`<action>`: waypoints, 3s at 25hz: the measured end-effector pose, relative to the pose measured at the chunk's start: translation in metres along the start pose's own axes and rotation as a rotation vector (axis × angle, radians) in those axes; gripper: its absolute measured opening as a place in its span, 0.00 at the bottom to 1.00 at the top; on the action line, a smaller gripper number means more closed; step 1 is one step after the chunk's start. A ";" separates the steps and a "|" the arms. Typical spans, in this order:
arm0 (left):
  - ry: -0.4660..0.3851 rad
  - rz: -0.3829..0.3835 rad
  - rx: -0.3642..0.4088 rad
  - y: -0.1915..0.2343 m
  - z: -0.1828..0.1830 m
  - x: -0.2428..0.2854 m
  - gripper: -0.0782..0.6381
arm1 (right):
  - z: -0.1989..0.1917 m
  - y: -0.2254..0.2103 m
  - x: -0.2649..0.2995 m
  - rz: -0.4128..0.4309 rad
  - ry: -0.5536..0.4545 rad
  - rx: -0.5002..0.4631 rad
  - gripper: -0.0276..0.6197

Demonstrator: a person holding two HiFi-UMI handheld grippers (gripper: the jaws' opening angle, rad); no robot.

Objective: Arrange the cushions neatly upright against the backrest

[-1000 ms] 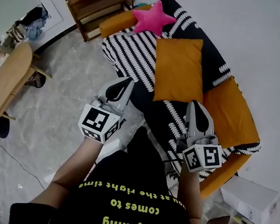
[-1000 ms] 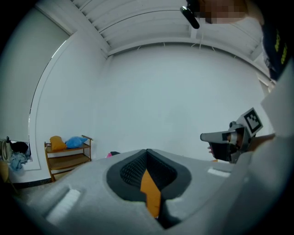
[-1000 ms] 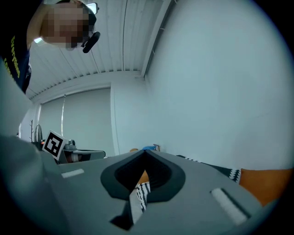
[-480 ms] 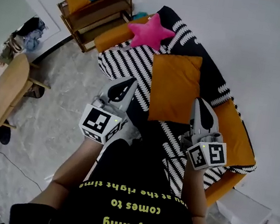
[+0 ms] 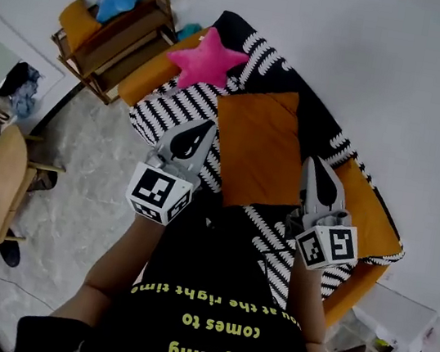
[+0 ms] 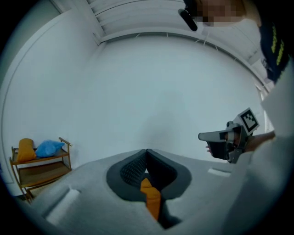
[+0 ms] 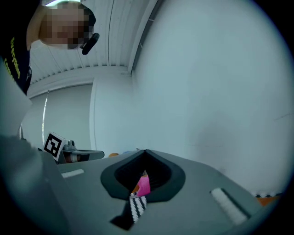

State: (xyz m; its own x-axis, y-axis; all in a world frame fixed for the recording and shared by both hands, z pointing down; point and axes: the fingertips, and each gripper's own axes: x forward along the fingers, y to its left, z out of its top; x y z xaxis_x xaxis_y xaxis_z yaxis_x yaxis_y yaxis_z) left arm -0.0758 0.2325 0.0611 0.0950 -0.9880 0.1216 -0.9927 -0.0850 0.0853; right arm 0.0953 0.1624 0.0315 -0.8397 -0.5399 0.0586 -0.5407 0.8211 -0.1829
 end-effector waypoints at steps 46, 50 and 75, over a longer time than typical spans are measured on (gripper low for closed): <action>0.260 -0.433 0.038 0.112 -0.143 0.345 0.11 | -0.195 -0.172 0.092 -0.609 0.227 0.358 0.08; 0.291 -0.446 0.023 0.108 -0.173 0.366 0.12 | -0.239 -0.191 0.058 -0.723 0.231 0.442 0.16; 0.739 -0.599 0.208 0.054 -0.464 0.402 0.67 | -0.539 -0.237 -0.040 -0.915 0.480 0.621 0.60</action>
State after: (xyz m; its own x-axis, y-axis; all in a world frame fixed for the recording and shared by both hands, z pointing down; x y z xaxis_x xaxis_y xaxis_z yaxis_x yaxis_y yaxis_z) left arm -0.0567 -0.1093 0.5731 0.5404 -0.4497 0.7112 -0.7514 -0.6383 0.1673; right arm 0.2298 0.0896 0.6018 -0.1622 -0.6434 0.7482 -0.9399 -0.1302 -0.3157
